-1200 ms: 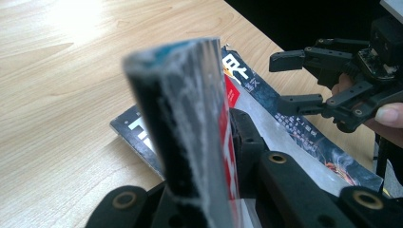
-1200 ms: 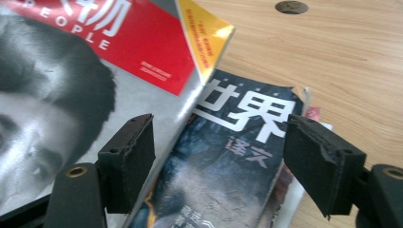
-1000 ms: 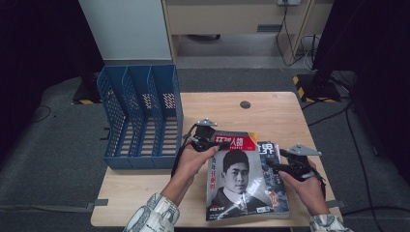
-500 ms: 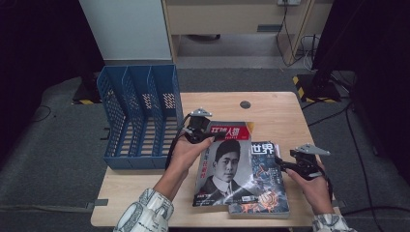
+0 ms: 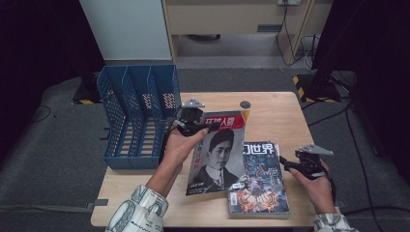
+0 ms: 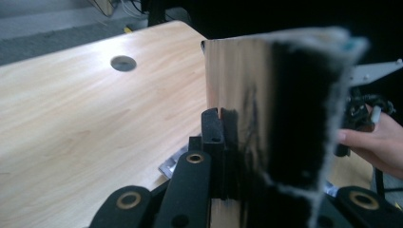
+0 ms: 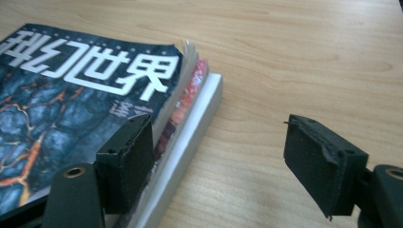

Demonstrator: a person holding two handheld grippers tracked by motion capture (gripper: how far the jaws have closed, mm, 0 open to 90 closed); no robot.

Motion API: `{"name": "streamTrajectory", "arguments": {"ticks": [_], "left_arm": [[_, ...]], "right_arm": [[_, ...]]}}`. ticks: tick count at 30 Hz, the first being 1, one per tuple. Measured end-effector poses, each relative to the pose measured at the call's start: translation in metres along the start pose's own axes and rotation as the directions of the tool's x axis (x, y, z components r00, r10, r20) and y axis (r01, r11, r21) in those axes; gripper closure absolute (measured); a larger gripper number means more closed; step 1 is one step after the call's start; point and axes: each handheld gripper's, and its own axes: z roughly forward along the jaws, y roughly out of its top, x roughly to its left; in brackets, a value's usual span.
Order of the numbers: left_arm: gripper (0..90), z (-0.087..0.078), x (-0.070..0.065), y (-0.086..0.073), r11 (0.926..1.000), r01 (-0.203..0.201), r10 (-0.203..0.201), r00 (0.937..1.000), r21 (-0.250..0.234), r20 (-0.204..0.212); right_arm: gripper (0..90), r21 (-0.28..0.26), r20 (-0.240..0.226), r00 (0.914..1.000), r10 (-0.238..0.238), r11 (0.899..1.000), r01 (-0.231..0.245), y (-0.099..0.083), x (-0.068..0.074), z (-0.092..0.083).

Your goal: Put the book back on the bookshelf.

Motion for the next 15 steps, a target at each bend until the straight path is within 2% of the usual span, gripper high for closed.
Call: {"name": "streamTrajectory", "arguments": {"ticks": [8, 12, 15], "left_arm": [[86.5, -0.017, -0.003, 0.012, 0.9986, -0.022, 0.021, 0.9995, -0.048, -0.026], [86.5, -0.026, -0.004, 0.02, 0.9971, -0.02, 0.018, 0.9993, -0.073, -0.032], [86.5, -0.033, -0.007, 0.028, 0.9952, -0.02, 0.017, 0.9991, -0.096, -0.04]], "right_arm": [[23.9, 0.058, 0.054, 0.9984, 0.016, 0.998, -0.019, -0.007, -0.008, 0.008], [23.8, 0.106, 0.067, 0.9977, 0.009, 0.994, -0.016, -0.014, -0.014, 0.015], [23.2, 0.112, 0.068, 0.9976, 0.013, 0.993, -0.021, -0.016, -0.014, 0.017]]}}
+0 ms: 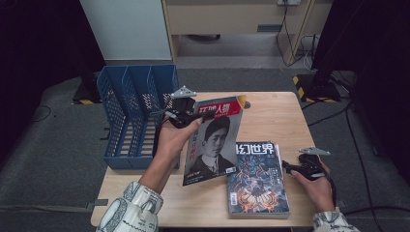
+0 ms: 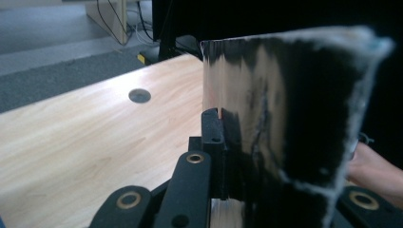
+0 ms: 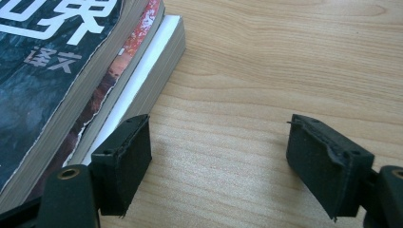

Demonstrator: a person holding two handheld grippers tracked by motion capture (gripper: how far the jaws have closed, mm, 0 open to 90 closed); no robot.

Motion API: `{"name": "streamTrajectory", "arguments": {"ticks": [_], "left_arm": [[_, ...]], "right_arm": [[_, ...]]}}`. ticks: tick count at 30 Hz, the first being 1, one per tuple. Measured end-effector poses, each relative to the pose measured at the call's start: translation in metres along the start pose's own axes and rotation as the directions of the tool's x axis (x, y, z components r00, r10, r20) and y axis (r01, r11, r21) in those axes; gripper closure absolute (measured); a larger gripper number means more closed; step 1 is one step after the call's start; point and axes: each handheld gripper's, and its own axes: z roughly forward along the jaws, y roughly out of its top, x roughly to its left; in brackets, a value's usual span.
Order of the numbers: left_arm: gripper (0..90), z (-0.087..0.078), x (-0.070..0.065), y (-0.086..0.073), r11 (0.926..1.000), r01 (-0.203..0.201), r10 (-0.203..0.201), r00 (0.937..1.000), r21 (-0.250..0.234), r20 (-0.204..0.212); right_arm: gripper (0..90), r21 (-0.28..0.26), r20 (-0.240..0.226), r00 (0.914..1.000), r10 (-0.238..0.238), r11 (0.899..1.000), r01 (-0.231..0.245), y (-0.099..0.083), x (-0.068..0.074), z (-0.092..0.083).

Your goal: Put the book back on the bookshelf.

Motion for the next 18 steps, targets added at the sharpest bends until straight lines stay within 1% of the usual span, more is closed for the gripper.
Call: {"name": "streamTrajectory", "arguments": {"ticks": [4, 7, 8, 11, 13, 18], "left_arm": [[86.5, -0.009, -0.002, 0.01, 0.9998, -0.004, 0.003, 0.9999, -0.021, -0.016], [86.5, -0.014, -0.002, 0.015, 0.9994, -0.001, 0.0, 0.9997, -0.035, -0.026], [86.5, -0.015, -0.002, 0.016, 0.9992, 0.0, -0.001, 0.9995, -0.039, -0.031], [86.5, -0.02, 0.002, 0.018, 0.9987, 0.006, -0.008, 0.9991, -0.05, -0.042], [86.5, -0.023, 0.006, 0.02, 0.9985, 0.013, -0.015, 0.9987, -0.054, -0.048], [86.5, -0.032, 0.014, 0.022, 0.9959, 0.035, -0.04, 0.9974, -0.083, -0.06]], "right_arm": [[21.7, -0.008, 0.0, 0.9999, -0.015, 1.0, 0.015, -0.001, 0.001, 0.001], [20.7, -0.017, 0.006, 0.9994, -0.035, 0.999, 0.035, -0.002, 0.002, 0.002], [20.6, -0.019, 0.008, 0.9995, -0.029, 0.999, 0.029, -0.002, 0.002, 0.002], [20.4, -0.034, 0.011, 0.9996, -0.027, 0.999, 0.027, -0.004, 0.002, 0.003], [20.4, -0.034, 0.013, 0.9995, -0.029, 0.999, 0.029, -0.004, 0.002, 0.003], [20.0, -0.034, 0.015, 0.9995, -0.027, 0.999, 0.027, -0.003, 0.003, 0.003]]}}
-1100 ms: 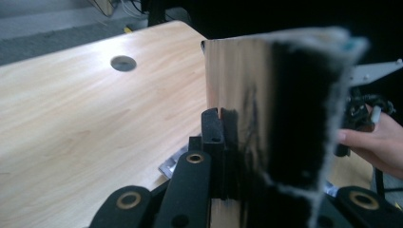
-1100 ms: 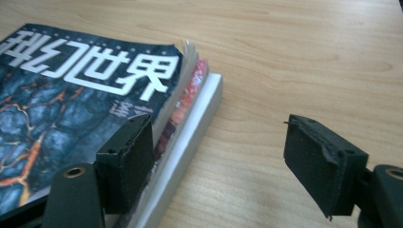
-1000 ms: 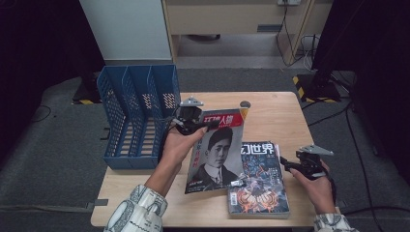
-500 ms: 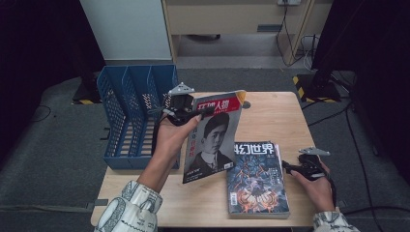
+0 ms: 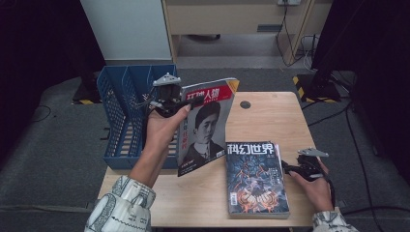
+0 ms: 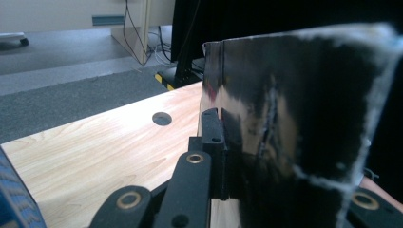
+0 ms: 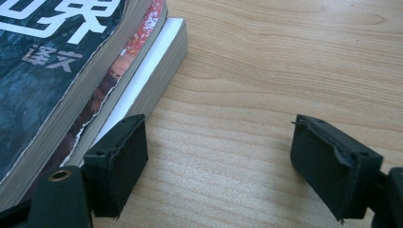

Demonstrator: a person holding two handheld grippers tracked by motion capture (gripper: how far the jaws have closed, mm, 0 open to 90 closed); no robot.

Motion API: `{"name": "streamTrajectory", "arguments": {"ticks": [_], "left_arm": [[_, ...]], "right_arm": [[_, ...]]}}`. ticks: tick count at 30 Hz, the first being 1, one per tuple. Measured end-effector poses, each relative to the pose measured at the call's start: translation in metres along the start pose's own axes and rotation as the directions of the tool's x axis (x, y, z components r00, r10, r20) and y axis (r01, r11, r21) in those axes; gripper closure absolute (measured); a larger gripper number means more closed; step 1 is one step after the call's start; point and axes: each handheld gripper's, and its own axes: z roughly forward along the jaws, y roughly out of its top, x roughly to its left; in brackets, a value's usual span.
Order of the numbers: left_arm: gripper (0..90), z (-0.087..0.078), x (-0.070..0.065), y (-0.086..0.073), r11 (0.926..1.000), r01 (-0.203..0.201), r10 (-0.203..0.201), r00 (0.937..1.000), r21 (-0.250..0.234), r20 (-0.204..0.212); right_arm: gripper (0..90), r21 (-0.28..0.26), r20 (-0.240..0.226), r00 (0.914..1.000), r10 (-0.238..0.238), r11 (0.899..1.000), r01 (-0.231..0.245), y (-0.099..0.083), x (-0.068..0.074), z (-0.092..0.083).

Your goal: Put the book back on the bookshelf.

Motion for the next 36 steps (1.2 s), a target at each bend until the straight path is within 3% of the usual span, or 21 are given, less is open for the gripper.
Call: {"name": "streamTrajectory", "arguments": {"ticks": [7, 19, 36], "left_arm": [[86.5, -0.015, 0.003, 0.005, 0.9996, 0.004, -0.005, 0.9993, -0.028, -0.036], [86.5, -0.042, 0.024, 0.01, 0.9992, 0.004, -0.009, 0.9929, -0.039, -0.119], [86.5, -0.069, 0.055, 0.013, 0.9974, 0.038, -0.048, 0.987, -0.061, -0.154]], "right_arm": [[19.7, 0.002, -0.003, 1.0, -0.001, 1.0, 0.001, 0.0, 0.0, 0.0], [19.7, 0.001, 0.0, 1.0, -0.002, 1.0, 0.002, 0.0, 0.0, 0.0], [19.7, 0.002, 0.0, 1.0, -0.004, 1.0, 0.004, 0.0, 0.0, 0.0]]}}
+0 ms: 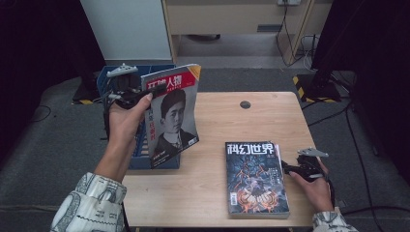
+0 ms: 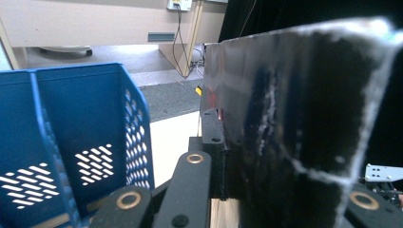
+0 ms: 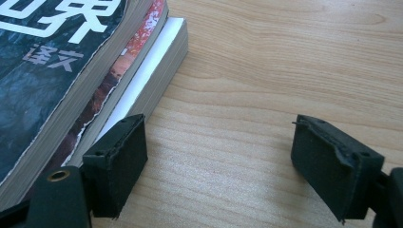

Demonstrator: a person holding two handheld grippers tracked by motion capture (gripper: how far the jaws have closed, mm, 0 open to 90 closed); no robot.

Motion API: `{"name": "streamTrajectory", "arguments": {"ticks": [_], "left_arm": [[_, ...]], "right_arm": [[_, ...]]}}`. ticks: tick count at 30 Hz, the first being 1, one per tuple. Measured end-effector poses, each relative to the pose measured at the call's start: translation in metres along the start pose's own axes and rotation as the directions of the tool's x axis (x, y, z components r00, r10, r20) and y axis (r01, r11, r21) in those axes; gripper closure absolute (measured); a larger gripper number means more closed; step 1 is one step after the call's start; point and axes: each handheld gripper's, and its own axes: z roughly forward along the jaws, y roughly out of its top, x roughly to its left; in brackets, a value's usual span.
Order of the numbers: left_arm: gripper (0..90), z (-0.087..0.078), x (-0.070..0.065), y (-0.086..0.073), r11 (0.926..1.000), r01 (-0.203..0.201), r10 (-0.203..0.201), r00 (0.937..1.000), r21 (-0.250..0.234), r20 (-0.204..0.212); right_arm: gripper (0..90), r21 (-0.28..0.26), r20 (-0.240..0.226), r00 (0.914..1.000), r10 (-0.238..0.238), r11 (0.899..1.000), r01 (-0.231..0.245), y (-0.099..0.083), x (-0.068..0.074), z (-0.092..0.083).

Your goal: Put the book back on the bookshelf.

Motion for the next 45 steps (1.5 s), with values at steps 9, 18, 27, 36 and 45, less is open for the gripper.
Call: {"name": "streamTrajectory", "arguments": {"ticks": [9, 18, 27, 36, 45], "left_arm": [[86.5, -0.017, 0.013, 0.001, 0.9999, -0.005, 0.004, 0.9997, -0.011, -0.025], [86.5, -0.043, 0.03, -0.001, 0.9996, 0.007, -0.009, 0.9978, -0.028, -0.066], [86.5, -0.066, 0.053, -0.005, 0.9991, 0.025, -0.029, 0.9914, -0.033, -0.128], [86.5, -0.073, 0.06, -0.005, 0.9988, 0.03, -0.035, 0.9897, -0.04, -0.139], [86.5, -0.083, 0.066, -0.005, 0.9981, 0.036, -0.043, 0.9874, -0.05, -0.153]], "right_arm": [[19.8, 0.0, 0.001, 1.0, 0.0, 1.0, 0.0, 0.0, 0.0, 0.0], [19.8, -0.001, 0.002, 1.0, 0.0, 1.0, 0.0, 0.0, 0.0, 0.0], [20.6, 0.001, 0.005, 1.0, 0.001, 1.0, -0.001, 0.0, 0.001, -0.001], [20.5, -0.001, 0.007, 1.0, 0.0, 1.0, 0.0, 0.0, 0.001, 0.0], [20.5, -0.001, 0.006, 1.0, 0.0, 1.0, 0.0, 0.0, 0.001, 0.0]]}}
